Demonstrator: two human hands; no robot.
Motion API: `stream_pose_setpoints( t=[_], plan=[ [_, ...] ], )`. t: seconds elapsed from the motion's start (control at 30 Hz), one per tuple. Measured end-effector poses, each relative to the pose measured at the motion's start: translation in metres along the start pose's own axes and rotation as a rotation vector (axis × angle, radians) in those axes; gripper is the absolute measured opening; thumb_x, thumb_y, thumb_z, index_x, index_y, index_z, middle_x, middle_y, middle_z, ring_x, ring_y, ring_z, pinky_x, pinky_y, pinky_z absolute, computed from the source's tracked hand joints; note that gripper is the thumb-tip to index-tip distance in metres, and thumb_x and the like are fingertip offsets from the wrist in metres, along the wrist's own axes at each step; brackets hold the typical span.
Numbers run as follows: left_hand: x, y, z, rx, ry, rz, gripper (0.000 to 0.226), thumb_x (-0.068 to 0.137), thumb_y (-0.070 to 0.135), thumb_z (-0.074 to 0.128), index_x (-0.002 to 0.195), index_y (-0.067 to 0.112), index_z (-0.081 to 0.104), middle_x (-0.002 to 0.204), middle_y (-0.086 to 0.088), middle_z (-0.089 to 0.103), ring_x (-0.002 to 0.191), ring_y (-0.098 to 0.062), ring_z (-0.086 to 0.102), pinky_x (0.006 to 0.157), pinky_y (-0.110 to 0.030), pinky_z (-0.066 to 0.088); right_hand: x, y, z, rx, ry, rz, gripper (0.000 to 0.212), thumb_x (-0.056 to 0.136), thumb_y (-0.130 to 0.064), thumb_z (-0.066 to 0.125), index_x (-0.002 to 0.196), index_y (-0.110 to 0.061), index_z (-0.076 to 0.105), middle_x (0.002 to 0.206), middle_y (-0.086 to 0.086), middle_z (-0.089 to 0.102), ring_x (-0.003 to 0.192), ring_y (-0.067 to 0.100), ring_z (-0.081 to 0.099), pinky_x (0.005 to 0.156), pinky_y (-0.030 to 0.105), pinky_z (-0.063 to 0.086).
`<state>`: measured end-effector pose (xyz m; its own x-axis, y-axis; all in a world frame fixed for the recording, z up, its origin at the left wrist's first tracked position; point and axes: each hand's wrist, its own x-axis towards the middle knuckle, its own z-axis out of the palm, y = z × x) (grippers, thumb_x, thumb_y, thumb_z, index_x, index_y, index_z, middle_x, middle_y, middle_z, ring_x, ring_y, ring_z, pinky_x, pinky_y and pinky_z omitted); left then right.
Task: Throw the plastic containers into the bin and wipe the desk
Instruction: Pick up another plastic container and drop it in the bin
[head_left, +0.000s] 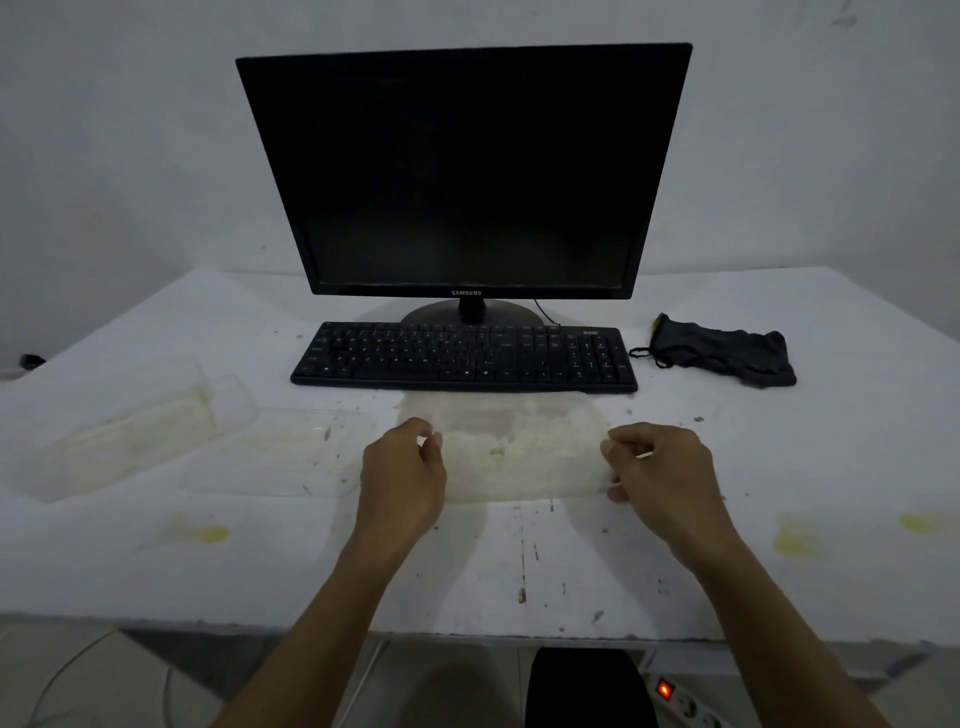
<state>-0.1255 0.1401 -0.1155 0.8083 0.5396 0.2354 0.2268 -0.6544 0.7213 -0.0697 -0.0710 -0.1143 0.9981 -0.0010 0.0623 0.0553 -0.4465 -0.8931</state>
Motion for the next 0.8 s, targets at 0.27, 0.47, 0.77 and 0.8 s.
stream_pose_setpoints(
  t=[0.27, 0.47, 0.77, 0.8],
  plan=[
    [0.0, 0.001, 0.003, -0.023, -0.034, -0.007, 0.024, 0.098, 0.018, 0.042, 0.115, 0.008, 0.057, 0.087, 0.0, 0.056, 0.058, 0.001, 0.045, 0.038, -0.008, 0.035, -0.002, 0.005, 0.0, 0.057, -0.031, 0.013, 0.028, 0.089, -0.02, 0.06, 0.115, -0.011, 0.063, 0.086, -0.004, 0.063, 0.058, 0.011, 0.068, 0.048, 0.009, 0.044],
    [0.0, 0.002, 0.0, 0.076, -0.08, 0.054, 0.031, 0.099, 0.021, 0.039, 0.123, 0.007, 0.053, 0.103, -0.008, 0.06, 0.076, -0.012, 0.057, 0.056, -0.008, 0.041, 0.002, 0.0, -0.006, 0.026, -0.115, 0.011, 0.03, 0.088, -0.022, 0.062, 0.117, -0.016, 0.059, 0.085, 0.0, 0.063, 0.067, 0.019, 0.067, 0.058, 0.024, 0.053],
    [0.032, 0.004, -0.009, 0.142, -0.215, 0.117, 0.037, 0.1, 0.023, 0.036, 0.133, 0.014, 0.049, 0.127, -0.015, 0.054, 0.116, -0.027, 0.05, 0.092, -0.025, 0.034, 0.035, -0.01, -0.001, -0.294, -0.031, -0.257, 0.03, 0.089, -0.03, 0.059, 0.117, -0.019, 0.062, 0.092, -0.001, 0.063, 0.082, 0.016, 0.059, 0.078, 0.029, 0.048],
    [0.035, 0.006, -0.008, 0.135, -0.229, 0.122, 0.036, 0.099, 0.022, 0.038, 0.133, 0.014, 0.049, 0.131, -0.014, 0.053, 0.119, -0.026, 0.049, 0.094, -0.025, 0.034, 0.039, -0.011, 0.002, -0.293, -0.047, -0.27, 0.031, 0.089, -0.028, 0.059, 0.118, -0.019, 0.063, 0.093, 0.001, 0.063, 0.082, 0.017, 0.059, 0.079, 0.029, 0.048]
  ],
)
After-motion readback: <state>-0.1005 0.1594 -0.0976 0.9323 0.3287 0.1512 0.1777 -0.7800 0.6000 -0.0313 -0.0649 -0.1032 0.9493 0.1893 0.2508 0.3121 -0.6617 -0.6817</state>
